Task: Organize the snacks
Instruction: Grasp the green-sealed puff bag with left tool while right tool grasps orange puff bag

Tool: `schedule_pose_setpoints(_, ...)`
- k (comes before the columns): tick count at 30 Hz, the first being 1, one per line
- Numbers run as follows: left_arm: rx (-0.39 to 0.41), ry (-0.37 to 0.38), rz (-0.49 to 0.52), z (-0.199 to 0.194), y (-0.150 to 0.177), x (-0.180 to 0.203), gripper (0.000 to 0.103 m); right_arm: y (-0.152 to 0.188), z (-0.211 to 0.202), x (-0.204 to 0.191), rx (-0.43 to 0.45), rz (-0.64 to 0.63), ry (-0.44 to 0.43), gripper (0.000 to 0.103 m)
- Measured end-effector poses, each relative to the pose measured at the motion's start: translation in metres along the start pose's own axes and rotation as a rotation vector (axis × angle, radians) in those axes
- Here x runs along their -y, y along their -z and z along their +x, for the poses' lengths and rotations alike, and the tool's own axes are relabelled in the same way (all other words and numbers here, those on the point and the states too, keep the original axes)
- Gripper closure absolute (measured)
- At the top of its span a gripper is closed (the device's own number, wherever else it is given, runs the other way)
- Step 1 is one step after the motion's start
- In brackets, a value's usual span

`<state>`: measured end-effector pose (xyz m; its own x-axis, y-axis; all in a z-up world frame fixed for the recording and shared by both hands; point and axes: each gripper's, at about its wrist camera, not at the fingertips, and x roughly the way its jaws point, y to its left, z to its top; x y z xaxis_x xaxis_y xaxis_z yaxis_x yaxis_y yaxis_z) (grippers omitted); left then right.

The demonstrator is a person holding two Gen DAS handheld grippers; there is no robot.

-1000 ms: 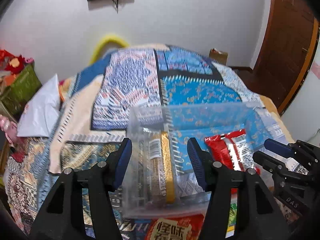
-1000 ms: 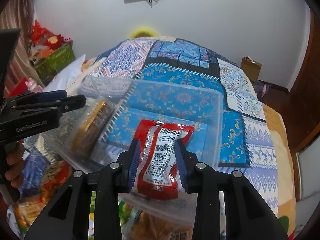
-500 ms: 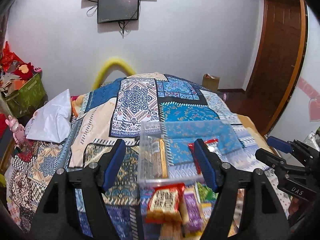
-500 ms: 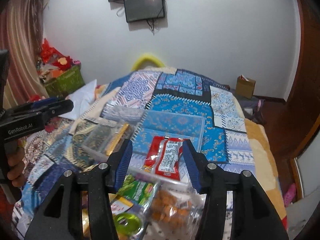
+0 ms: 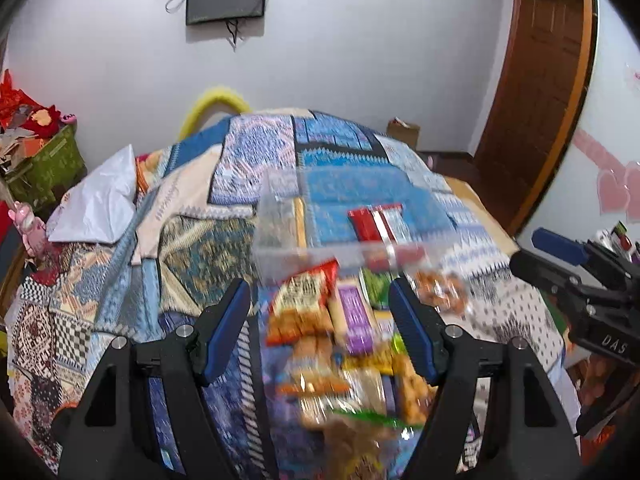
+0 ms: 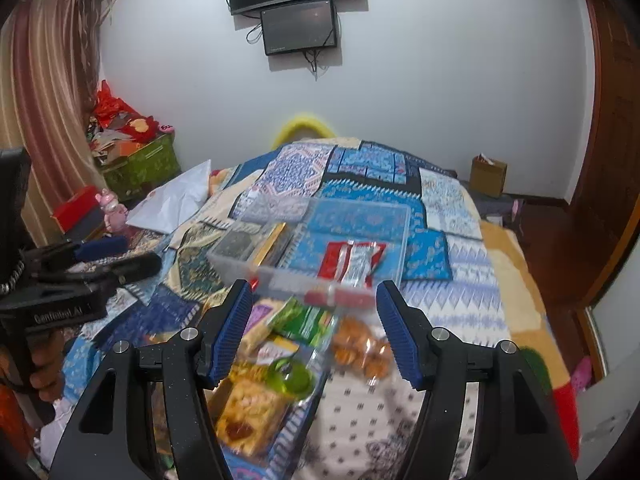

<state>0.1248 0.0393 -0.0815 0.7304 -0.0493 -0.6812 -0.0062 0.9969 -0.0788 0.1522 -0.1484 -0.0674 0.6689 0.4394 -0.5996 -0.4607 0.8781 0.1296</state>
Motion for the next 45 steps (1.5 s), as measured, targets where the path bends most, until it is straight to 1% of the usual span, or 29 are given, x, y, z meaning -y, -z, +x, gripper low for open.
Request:
schedule_pose_setpoints(6,-0.051,0.031,-0.001,0.001,0.032,0.009,0.032,0.023,-0.004,-0.005,-0.033,0.020,-0.020,0.042)
schedule_pose_setpoints(12,-0.110,0.071,-0.044,0.008,0.055,0.009,0.032,0.046,0.001,-0.008,-0.088,0.031,-0.028,0.042)
schedule_pose_setpoints(17,-0.128,0.100,-0.067,0.010,0.070,0.012,0.032,0.062,0.005,-0.009,-0.127,0.046,-0.036,0.042)
schedule_pose_setpoints(20,-0.144,0.111,-0.060,0.012,0.079,0.016,0.032,0.071,0.009,-0.009,-0.153,0.057,-0.042,0.042)
schedule_pose_setpoints(24,-0.171,0.114,-0.039,0.021,0.090,0.020,0.032,0.080,0.015,-0.011,-0.185,0.063,-0.050,0.042)
schedule_pose_setpoints(29,-0.209,0.097,-0.044,0.033,0.101,0.015,0.032,0.087,0.023,-0.014,-0.214,0.061,-0.057,0.042)
schedule_pose_setpoints(31,-0.224,0.080,-0.054,0.039,0.106,0.011,0.031,0.089,0.027,-0.017,-0.226,0.061,-0.063,0.042)
schedule_pose_setpoints(33,-0.237,0.081,-0.072,0.044,0.110,0.005,0.029,0.091,0.031,-0.019,-0.238,0.058,-0.066,0.042)
schedule_pose_setpoints(37,-0.268,0.071,-0.093,0.053,0.121,-0.002,0.029,0.093,0.041,-0.025,-0.263,0.055,-0.080,0.042)
schedule_pose_setpoints(39,-0.277,0.071,-0.100,0.057,0.126,-0.005,0.033,0.094,0.046,-0.028,-0.277,0.052,-0.086,0.042)
schedule_pose_setpoints(40,-0.270,0.066,-0.097,0.056,0.127,-0.005,0.039,0.095,0.049,-0.029,-0.282,0.051,-0.087,0.042)
schedule_pose_setpoints(42,-0.258,0.072,-0.085,0.054,0.127,-0.006,0.046,0.096,0.054,-0.031,-0.292,0.052,-0.095,0.042)
schedule_pose_setpoints(45,-0.243,0.081,-0.088,0.051,0.125,-0.006,0.051,0.095,0.059,-0.029,-0.297,0.074,-0.117,0.042)
